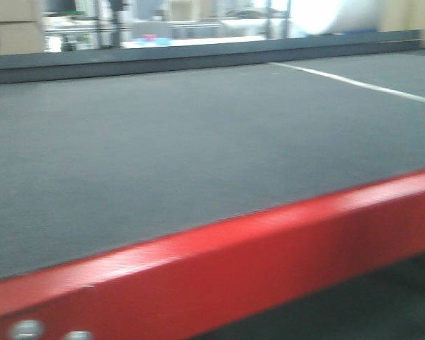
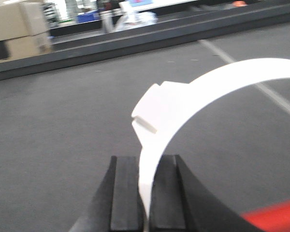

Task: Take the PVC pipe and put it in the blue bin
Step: 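Drive the base away from the table toward the blue bin shelves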

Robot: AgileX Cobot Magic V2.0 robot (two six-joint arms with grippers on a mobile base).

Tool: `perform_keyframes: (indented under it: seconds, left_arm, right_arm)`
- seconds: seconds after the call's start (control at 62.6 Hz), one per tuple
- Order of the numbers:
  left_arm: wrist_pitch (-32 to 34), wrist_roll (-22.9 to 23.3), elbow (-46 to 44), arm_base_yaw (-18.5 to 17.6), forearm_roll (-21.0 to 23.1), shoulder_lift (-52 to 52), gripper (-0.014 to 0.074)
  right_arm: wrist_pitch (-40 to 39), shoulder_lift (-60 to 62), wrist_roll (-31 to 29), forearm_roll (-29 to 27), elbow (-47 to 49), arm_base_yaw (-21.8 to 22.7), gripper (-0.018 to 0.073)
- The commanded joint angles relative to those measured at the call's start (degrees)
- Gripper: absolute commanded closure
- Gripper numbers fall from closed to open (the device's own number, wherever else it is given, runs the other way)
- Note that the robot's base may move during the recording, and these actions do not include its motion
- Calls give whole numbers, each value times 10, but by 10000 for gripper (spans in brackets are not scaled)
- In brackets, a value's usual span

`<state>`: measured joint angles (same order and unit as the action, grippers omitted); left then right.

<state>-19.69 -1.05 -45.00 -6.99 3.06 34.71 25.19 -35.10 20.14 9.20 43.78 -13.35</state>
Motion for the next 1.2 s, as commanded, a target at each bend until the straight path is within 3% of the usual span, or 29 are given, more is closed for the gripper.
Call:
perform_keyframes:
  seconds: [0.0,1.183]
  left_arm:
    - [15,-1,-1,-3,2,-3,707]
    - [15,-1,-1,-3,2,-3,707]
  right_arm:
    - [-16,4,-4,7,2,0,727]
    - [-16,4,-4,7,2,0,727]
